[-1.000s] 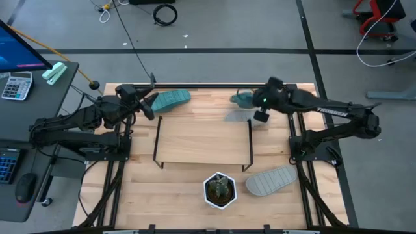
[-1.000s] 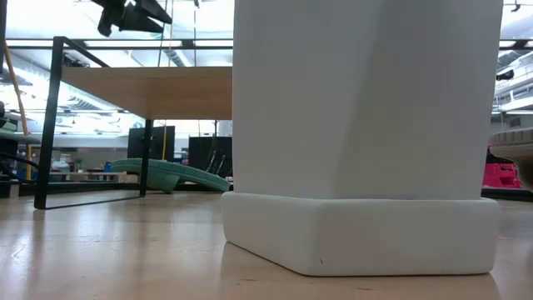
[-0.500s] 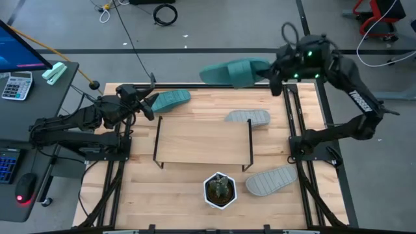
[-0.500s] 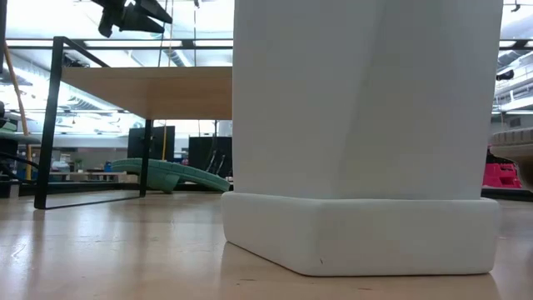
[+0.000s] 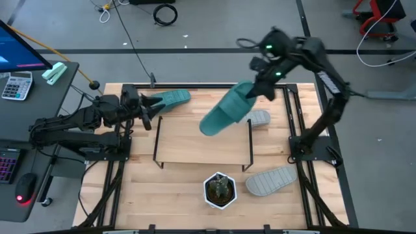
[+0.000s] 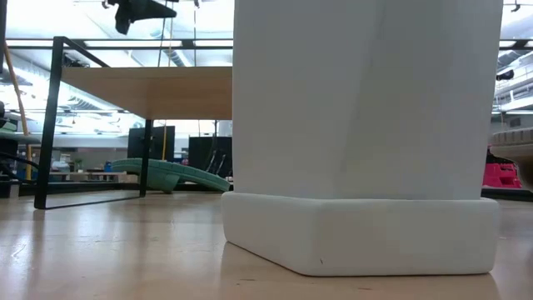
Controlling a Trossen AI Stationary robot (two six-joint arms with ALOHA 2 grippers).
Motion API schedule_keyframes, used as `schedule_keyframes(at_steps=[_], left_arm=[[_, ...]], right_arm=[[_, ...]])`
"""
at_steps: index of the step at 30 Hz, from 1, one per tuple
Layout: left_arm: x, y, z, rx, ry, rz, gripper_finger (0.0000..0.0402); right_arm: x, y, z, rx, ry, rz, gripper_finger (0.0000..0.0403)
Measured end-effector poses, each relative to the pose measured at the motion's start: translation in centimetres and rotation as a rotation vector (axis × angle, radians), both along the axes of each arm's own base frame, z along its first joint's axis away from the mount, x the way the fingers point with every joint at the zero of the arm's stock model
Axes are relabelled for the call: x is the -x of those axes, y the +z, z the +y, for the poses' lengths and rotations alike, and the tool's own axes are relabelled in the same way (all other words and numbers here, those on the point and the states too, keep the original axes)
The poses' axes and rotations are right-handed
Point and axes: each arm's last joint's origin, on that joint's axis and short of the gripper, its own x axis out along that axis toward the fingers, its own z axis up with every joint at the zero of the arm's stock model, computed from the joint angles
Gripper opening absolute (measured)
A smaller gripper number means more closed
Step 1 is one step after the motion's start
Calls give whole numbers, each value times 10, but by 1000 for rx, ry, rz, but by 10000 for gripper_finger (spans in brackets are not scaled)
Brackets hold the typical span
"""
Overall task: Pick and place slides into the shelf
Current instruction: Put the right green slide on the shelf
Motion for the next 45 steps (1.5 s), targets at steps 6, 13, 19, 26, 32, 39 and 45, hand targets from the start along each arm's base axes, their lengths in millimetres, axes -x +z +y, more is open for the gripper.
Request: schedule_keyframes(at_steps=[6,13,19,26,32,39,45], left_arm=[[-1,0,-2,61,-87,-20,166],[-2,0,-5,128,-188,-38,165],[-16,-7,-7,181,-291,11,164],[-49,-18,-6,224,-406,41,163],[-75,-25,-4,194,-450,22,162],[-94,-34,2,235,-466,18,173],[-104,-26,15,245,-496,-123,192]], right_arm=[[-35,-30,-21,-8,68,55,39],[-47,-41,-28,-51,138,35,39],[-42,-32,-23,-181,224,-92,39],[-38,-30,-22,-134,202,-71,39],[-44,-43,-27,-103,197,-16,39],[-49,-47,-25,-102,218,-15,39],[-55,-51,-20,-76,251,-6,39]])
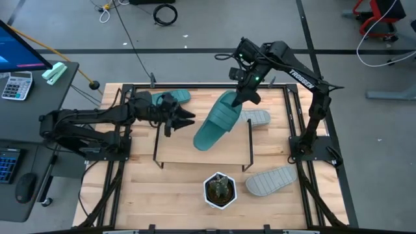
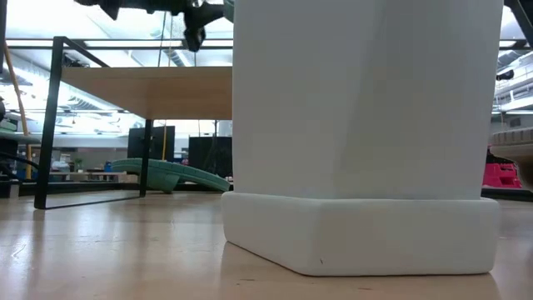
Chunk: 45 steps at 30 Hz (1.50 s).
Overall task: Pick and place slides into the shelf
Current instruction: Put the right green slide on the shelf
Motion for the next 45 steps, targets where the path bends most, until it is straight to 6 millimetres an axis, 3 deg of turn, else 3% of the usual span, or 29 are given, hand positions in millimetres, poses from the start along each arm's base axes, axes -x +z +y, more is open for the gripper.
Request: schedule_keyframes(at_steps=[5,17,25,35,45], left_arm=[[-13,10,7,6,-57,-11,204],[-52,16,15,-20,-130,150,228],[-50,30,15,-75,-130,196,229],[-43,14,24,-44,-59,374,235],[-41,13,32,-29,-30,390,250]], right_arm=[[-4,1,1,40,12,-29,39],[-4,-1,-2,131,-16,-3,39],[-1,-1,-9,154,-31,-9,39],[0,-1,-9,171,-16,-6,39],[1,-1,-11,172,-18,-6,39]])
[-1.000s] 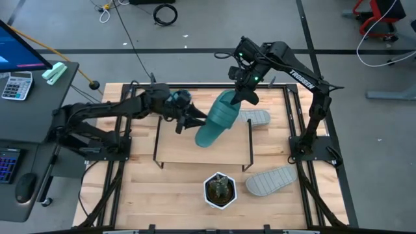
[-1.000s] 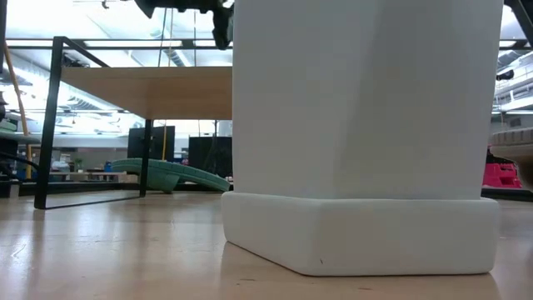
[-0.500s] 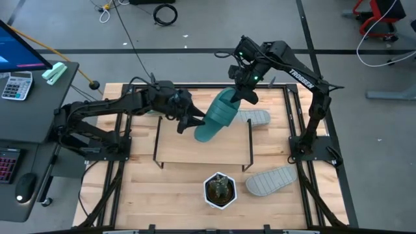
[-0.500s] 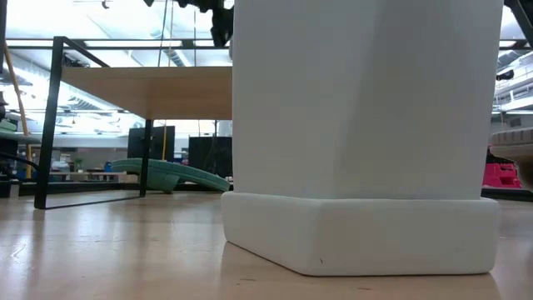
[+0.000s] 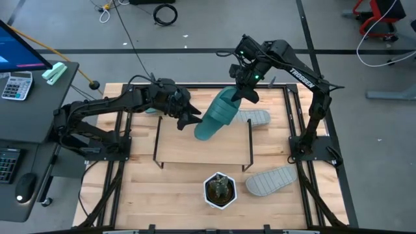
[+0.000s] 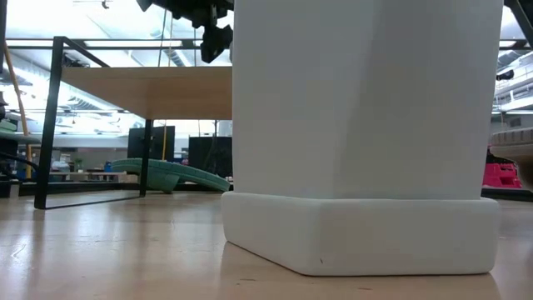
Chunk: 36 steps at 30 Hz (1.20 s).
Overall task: Pick and place slides into the shelf
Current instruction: Put the right green slide on the shelf
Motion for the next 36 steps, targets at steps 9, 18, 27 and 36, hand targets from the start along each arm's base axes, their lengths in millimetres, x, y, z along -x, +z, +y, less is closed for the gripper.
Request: schedule_keyframes(at_steps=[9,18,27,36], left_arm=[[0,0,0,2,-5,-2,256],[-2,4,0,-39,50,-41,253],[-5,10,2,-126,81,-106,127],[-6,11,3,-39,136,-117,87]], right_arm=[[-3,2,-1,13,-5,-31,39],[-9,4,3,11,-5,-64,39],[-13,4,11,-5,11,-56,39],[-9,9,12,49,-65,-32,146]])
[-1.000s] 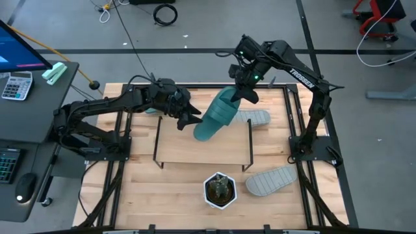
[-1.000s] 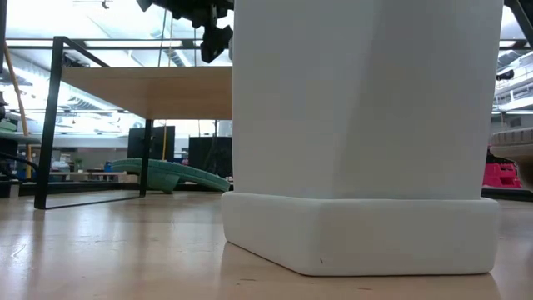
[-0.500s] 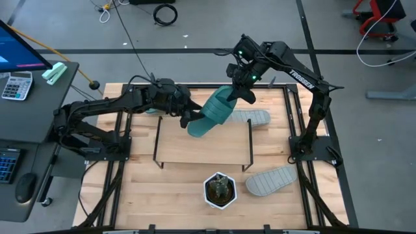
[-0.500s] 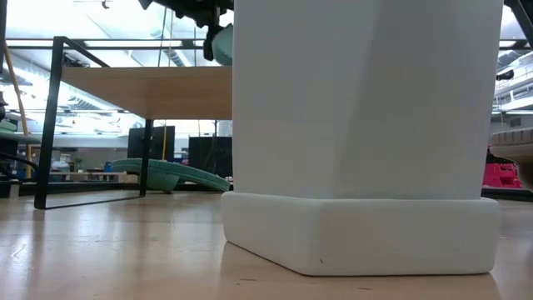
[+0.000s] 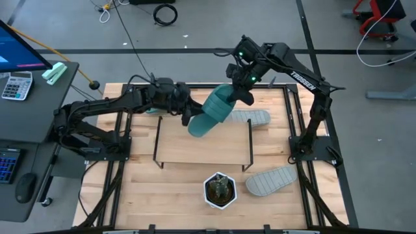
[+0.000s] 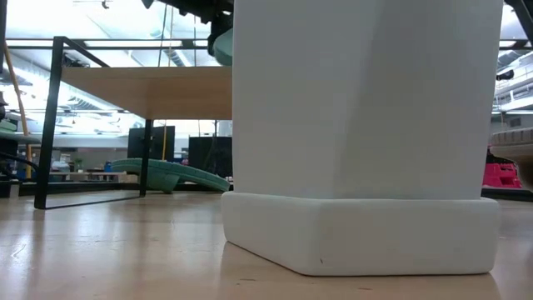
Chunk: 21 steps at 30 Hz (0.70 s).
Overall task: Pick and place slides into the shelf
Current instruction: Put the right green slide on the shelf
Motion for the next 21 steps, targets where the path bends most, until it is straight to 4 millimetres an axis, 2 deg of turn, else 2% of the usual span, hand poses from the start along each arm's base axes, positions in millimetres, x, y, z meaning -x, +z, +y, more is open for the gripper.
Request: schedule_keyframes(at_steps=[4,9,14,21], left_arm=[[-1,3,1,126,59,-33,87],[-2,9,2,243,133,-111,87],[-3,11,4,335,212,-150,87],[-6,10,-12,382,340,-162,87]], right_arm=[[10,9,3,72,-38,2,219],[24,21,7,182,-107,7,269],[44,36,15,260,-169,2,279],[71,56,29,320,-205,-56,268]])
